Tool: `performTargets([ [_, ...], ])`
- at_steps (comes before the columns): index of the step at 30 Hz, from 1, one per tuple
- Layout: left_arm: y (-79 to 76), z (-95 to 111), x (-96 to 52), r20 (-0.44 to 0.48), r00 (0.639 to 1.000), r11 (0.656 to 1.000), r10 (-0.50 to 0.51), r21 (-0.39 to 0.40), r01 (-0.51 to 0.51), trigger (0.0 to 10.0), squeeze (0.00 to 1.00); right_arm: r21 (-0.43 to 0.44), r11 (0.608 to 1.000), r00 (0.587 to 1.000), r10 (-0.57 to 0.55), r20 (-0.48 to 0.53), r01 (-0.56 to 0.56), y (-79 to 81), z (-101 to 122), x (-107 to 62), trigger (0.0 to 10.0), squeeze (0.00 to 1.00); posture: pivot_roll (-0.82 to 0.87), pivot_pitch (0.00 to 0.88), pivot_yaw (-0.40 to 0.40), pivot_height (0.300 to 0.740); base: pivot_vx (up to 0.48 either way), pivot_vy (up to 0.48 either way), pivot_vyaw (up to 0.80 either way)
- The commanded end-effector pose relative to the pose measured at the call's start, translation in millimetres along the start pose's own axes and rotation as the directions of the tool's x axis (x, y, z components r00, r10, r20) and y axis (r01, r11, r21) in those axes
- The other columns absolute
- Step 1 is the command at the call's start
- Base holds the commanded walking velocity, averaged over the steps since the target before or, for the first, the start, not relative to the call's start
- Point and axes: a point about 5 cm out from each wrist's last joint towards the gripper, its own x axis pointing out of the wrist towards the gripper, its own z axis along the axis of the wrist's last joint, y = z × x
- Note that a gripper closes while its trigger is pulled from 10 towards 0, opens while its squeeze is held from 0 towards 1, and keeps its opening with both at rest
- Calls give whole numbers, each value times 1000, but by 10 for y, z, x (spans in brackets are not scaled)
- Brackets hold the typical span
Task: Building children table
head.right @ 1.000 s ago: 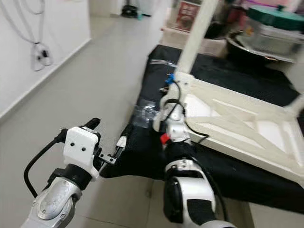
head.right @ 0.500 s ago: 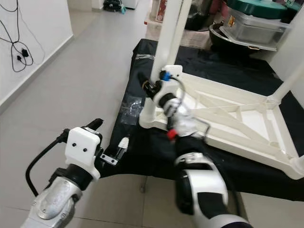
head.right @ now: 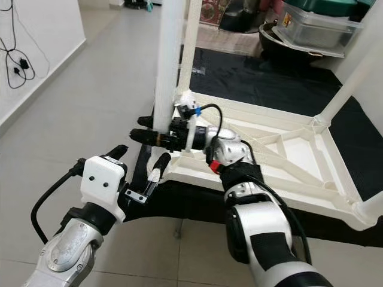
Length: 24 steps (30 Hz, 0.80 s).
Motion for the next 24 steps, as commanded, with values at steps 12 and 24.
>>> performTargets([
  [12,-18,-21,-4,-7,1000,1000,-9,6,9,10000,0,-36,272,273,-961,34,962,-536,-8,-549,0,0,137,88,-131,740,0,0,0],
  [24,-35,-23,10,-7,1000,1000,-20,5,20,10000,0,127,306,288,-948,138,944,-191,-77,-62,10000,1000,137,95,-129,740,0,0,0],
])
